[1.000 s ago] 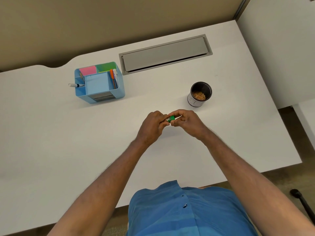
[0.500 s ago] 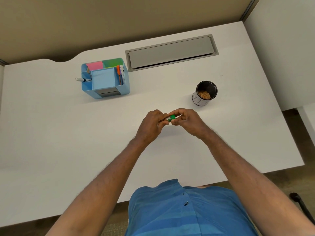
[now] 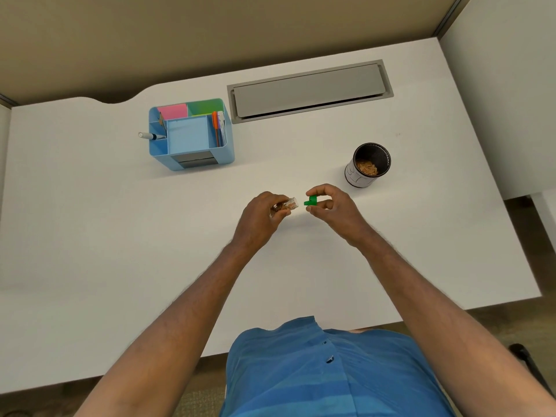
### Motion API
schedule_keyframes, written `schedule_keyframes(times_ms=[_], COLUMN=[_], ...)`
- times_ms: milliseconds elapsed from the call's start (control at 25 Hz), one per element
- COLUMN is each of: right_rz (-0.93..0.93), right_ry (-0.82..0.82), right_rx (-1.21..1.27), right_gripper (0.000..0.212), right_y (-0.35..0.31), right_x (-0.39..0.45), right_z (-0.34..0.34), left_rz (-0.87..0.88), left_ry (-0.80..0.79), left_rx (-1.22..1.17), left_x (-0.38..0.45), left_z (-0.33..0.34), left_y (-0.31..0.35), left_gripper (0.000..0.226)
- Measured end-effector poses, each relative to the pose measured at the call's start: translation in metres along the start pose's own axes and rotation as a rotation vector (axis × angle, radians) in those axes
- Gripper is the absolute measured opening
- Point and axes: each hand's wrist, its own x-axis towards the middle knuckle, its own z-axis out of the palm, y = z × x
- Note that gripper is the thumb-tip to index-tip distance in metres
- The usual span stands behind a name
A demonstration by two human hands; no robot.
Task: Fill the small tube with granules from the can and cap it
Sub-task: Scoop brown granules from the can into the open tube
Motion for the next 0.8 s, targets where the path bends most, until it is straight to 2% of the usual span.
schedule_keyframes(times_ms=[120, 280, 440, 640, 720, 800], right_rz=[0.02, 0.006, -0.001, 0.014, 0.003, -0.033], right_ry=[0.054, 0.037, 0.066, 0.03, 0.102, 0.222], right_rx=[-0.101, -0.39, -0.476, -0.429, -0.392, -0.25], right_gripper=[0.028, 0.026, 0.027, 0.042, 0.046, 0.041], right_y=[0.018, 0.047, 0.059, 0.055, 0.046, 0.031], right_x=[0.001, 0.001, 0.002, 0.001, -0.001, -0.004], right_z=[0.013, 0.03, 0.036, 0.031, 0.025, 0.018], left_rz=[-0.027, -0.044, -0.05, -0.053, -0.057, -0.088], left_ry=[0.016, 0.012, -0.001, -0.016, -0.002, 0.031], left_rx=[-0.024, -0.038, -0.046, -0.046, -0.087, -0.212], left_x=[-0.001, -0.001, 0.001, 0.004, 0.006, 0.01], left_z=[0.001, 0.004, 0.005, 0.009, 0.011, 0.015], left_y=[-0.005, -0.007, -0.01, -0.009, -0.003, 0.008], left_gripper=[0.029, 0.028, 0.028, 0.028, 0.028, 0.028])
